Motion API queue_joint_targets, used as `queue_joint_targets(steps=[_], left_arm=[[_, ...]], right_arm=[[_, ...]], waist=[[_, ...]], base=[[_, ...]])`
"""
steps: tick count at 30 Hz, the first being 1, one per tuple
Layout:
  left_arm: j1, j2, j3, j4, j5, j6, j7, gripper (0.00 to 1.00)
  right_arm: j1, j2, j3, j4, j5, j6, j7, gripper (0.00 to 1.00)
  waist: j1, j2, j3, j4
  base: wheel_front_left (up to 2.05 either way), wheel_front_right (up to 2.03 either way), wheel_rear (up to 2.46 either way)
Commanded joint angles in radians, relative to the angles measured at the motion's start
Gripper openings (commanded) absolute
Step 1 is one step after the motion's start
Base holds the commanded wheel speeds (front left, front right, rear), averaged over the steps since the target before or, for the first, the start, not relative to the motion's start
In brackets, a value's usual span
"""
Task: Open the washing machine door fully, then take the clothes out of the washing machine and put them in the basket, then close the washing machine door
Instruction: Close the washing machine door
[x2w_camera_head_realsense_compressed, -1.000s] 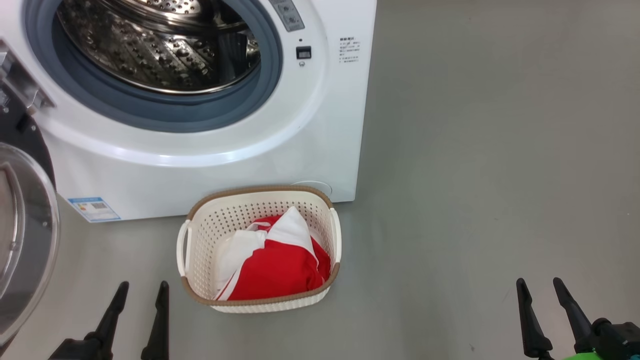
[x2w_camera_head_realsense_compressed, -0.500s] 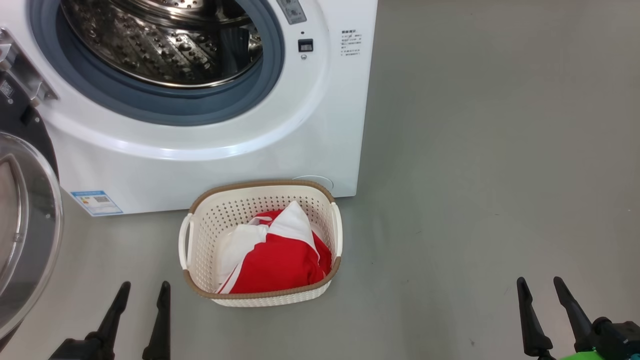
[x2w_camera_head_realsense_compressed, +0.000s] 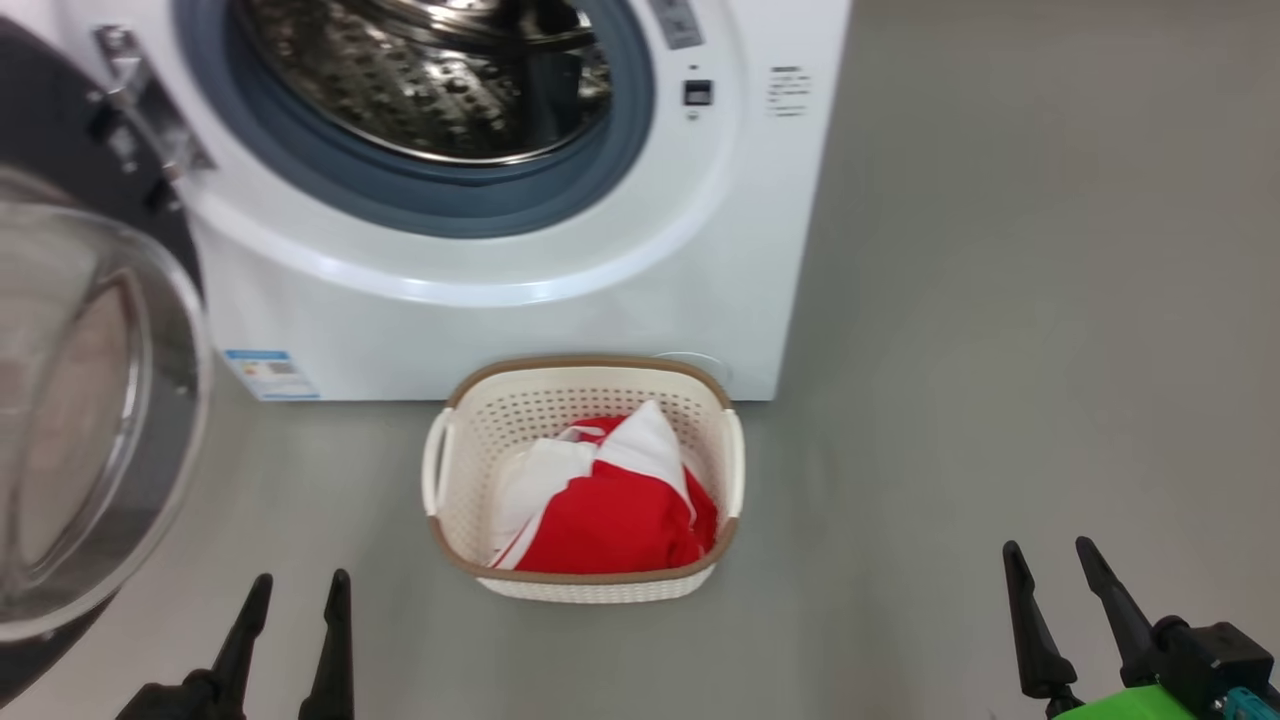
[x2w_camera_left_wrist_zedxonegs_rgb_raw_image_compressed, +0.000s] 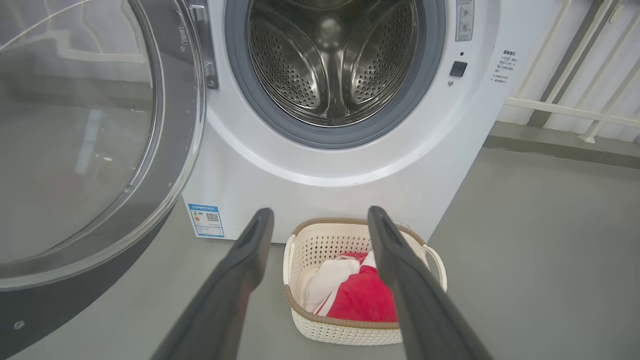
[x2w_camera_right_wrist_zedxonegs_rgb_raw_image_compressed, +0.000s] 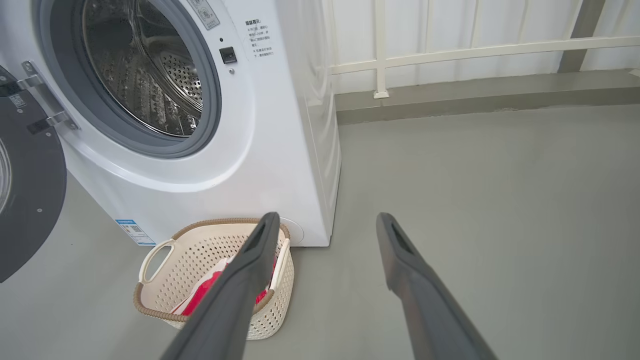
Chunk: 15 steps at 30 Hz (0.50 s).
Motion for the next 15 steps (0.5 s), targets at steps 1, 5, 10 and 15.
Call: queue_joint_targets(steps=[1,5,10,15], left_arm=[[-0.014,0.003,0.043,-0.016,0.011,-0.005,-0.009,1.0],[0.0,-0.011,0.05,-0.01,0.014,-0.005,-0.009,1.0],[0.013,-0.019,0.052,0.004,0.007,-0.005,-0.009,1.0],[0.024,-0.021,0.056,0.016,-0.002,-0.005,-0.009,1.0]], right_arm=[[-0.037,-0.015,0.032,-0.015,-0.013,0.006,-0.006,1.0],[-0.052,-0.015,0.058,-0.002,-0.029,0.006,-0.006,1.0],[-0.08,-0.015,0.094,0.017,-0.05,0.006,-0.006,1.0],[-0.1,-0.015,0.131,0.034,-0.076,0.006,-0.006,1.0]], waist=[[0.0,0.0,-0.01,0.067],[0.0,0.0,-0.016,0.14],[0.0,0.0,-0.024,0.228],[0.0,0.0,-0.033,0.305]], base=[[0.0,0.0,0.0],[0.0,0.0,0.0],[0.0,0.0,0.0],[0.0,0.0,0.0]])
